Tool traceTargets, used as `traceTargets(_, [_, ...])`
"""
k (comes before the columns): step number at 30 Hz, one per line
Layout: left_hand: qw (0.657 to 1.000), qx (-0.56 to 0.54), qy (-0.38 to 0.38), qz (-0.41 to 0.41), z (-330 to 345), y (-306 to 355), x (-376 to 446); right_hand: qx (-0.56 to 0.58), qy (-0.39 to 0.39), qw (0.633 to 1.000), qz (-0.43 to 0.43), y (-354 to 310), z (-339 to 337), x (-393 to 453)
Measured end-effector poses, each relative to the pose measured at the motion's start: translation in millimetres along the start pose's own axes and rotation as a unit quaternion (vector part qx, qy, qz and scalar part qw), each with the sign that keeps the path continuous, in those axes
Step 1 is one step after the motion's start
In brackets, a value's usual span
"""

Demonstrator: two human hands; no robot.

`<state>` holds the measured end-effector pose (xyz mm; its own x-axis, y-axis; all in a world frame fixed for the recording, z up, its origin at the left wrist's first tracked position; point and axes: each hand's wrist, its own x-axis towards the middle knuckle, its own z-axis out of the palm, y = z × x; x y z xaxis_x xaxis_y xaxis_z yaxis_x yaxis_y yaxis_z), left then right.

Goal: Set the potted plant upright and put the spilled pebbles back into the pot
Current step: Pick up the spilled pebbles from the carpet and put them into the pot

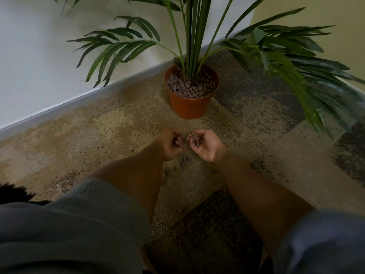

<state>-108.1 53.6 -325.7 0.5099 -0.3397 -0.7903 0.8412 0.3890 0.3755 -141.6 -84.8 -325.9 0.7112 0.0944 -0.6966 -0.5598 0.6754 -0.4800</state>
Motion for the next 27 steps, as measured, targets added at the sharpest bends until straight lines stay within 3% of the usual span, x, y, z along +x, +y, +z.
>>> traceTargets(6, [0.985, -0.149, -0.021, 0.082, 12.1, 20.6, -4.1, 0.095, -0.041, 0.994, -0.041, -23.8, 24.3, 0.2])
traceTargets(12, [0.922, -0.329, -0.032, 0.201, 39.6, 57.3, -20.7, 0.168, -0.053, 0.980, -0.087, -54.7, 54.3, -8.3])
traceTargets(24, [0.950, -0.179, -0.103, 0.232, 102.4, 90.8, -36.0, 0.213, -0.059, 0.963, -0.155, -102.0, 94.7, -14.4])
traceTargets(27, [0.937, -0.227, -0.156, 0.214, 100.8, 90.3, -34.5, 0.221, -0.066, 0.961, -0.150, -103.9, 91.1, -11.2])
